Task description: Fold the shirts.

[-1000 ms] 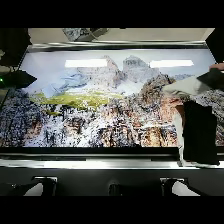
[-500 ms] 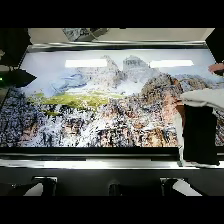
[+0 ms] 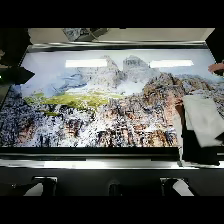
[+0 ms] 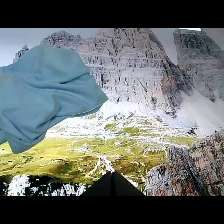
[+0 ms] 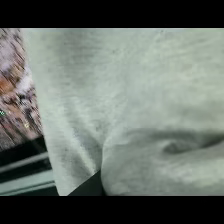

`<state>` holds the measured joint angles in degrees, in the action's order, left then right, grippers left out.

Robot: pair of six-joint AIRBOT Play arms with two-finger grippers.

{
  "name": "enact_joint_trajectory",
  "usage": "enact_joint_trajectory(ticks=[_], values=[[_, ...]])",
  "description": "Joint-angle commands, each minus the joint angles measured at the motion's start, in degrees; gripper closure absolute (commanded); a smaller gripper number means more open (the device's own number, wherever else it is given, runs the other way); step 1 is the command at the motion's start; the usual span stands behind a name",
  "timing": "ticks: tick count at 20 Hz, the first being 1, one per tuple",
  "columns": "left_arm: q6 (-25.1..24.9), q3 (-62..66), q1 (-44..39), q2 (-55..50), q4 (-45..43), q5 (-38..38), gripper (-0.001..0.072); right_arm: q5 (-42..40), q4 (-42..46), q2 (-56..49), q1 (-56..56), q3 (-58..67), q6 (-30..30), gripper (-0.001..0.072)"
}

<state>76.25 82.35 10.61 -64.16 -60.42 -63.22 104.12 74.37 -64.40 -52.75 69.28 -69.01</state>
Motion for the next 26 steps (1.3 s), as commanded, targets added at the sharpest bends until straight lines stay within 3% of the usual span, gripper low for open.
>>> enact_joint_trajectory(ticks=[1, 6, 7, 8, 9, 11, 12, 13, 14, 17, 19, 20, 21, 22, 24, 26], values=[[0.0, 0.0, 0.0, 0.0, 0.0, 0.3, 0.0679, -1.3, 11.9, 1.8, 0.2, -13.1, 4.2, 0.0665], [0.0, 0.0, -0.1, 0.0, 0.0, 0.3, 0.0679, -6.3, 13.0, 1.8, 0.2, -16.3, 4.9, 0.0661], [0.0, 0.0, -0.1, 0.0, 0.0, 0.3, 0.0679, -7.2, 13.7, 1.8, 0.2, -16.2, 5.1, 0.0422], [0.0, 0.0, -0.1, 0.0, 0.0, 0.3, 0.068, -8.1, 13.7, 1.8, 0.2, -15.6, 6.6, 0.0082], [0.0, 0.0, -0.1, 0.1, 0.0, 0.2, 0.068, -9.2, 13.8, 1.8, 0.2, -13.9, 8.9, 0.0038], [0.0, 1.6, -0.3, 0.1, 0.0, -0.4, 0.0681, -11.6, 14.3, 1.8, 0.2, -5.2, 11.0, 0.0053], [0.0, 3.7, -0.4, 0.0, 0.0, -0.2, 0.0682, -15.4, 12.0, 1.8, 0.3, 1.6, 11.1, 0.006], [0.0, 6.0, -0.7, -0.2, -0.5, 0.5, 0.0682, -20.1, 8.6, 1.8, 1.3, 8.2, 11.5, 0.0123], [1.2, 8.9, -1.2, -0.8, -3.1, 1.5, 0.0683, -26.2, 5.3, 1.8, 4.4, 14.9, 13.0, 0.0124], [12.2, 16.3, -5.9, -5.5, -22.8, -0.2, 0.0684, -38.6, 2.9, 1.6, 22.2, 25.7, 14.4, 0.0115], [16.0, 16.8, -10.2, -9.2, -33.8, -4.9, 0.068, -40.3, 3.9, 0.8, 35.3, 25.9, 9.8, 0.0113], [16.0, 16.5, -11.7, -11.3, -34.6, -9.3, 0.0626, -37.6, 4.5, -1.0, 40.8, 25.7, 6.8, 0.0112], [16.7, 15.4, -12.9, -12.9, -33.9, -13.7, 0.0383, -33.3, 4.1, -3.3, 44.9, 25.6, 5.2, 0.0111], [18.2, 13.1, -14.1, -14.3, -33.3, -19.3, 0.0066, -26.8, 3.7, -6.5, 48.5, 25.6, 4.6, 0.0108], [18.1, 5.4, -15.6, -13.7, -29.9, -22.7, 0.0029, -16.8, 2.3, -12.8, 53.5, 24.3, 4.2, 0.009], [20.2, -5.0, -16.9, -8.6, -26.6, -16.9, 0.0029, -13.7, 1.1, -16.9, 57.0, 21.4, 3.9, 0.0087]])
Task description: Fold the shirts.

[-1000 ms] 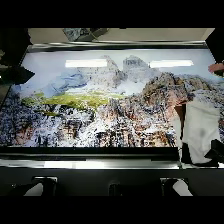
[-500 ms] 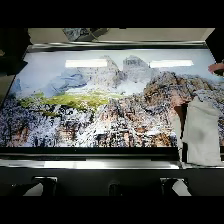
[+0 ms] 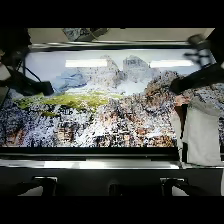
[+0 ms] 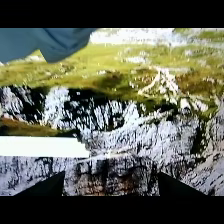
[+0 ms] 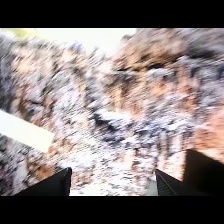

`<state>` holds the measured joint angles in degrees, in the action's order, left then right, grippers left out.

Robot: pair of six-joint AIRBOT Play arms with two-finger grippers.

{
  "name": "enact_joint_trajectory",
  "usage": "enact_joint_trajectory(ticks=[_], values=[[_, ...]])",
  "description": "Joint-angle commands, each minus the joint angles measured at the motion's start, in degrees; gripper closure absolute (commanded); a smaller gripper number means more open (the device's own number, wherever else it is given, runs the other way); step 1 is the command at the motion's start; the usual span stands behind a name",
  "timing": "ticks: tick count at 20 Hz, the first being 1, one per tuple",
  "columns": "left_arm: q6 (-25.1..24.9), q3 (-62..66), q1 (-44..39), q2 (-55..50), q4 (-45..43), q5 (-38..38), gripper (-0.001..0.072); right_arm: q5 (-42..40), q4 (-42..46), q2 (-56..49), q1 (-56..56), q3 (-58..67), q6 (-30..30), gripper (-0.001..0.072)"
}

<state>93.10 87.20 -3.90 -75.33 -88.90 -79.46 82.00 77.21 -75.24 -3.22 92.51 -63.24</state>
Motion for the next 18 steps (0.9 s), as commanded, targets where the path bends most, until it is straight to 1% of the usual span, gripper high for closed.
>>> enact_joint_trajectory(ticks=[1, 3, 5, 9, 18], values=[[4.5, -14.4, -3.0, 5.5, 1.7, 3.0, 0.0029, 7.1, -1.6, -7.0, 8.8, -3.4, -2.6, 0.0087], [5.0, -18.6, -3.2, 8.6, 1.3, 6.8, 0.0029, 4.0, -1.4, -7.6, 10.8, -4.9, -2.9, 0.0088], [4.2, -18.7, -3.2, 8.8, 1.3, 7.0, 0.0028, 3.5, -1.7, -7.7, 11.8, -4.9, -2.7, 0.0089], [4.3, -18.7, -3.2, 8.7, 1.3, 7.0, 0.0028, 3.4, 0.3, -7.7, 11.6, -4.9, -2.6, 0.0089], [4.3, -18.7, -3.2, 8.7, 1.3, 7.0, 0.0028, 3.4, 0.4, -7.7, 11.6, -4.9, -2.6, 0.0089]])
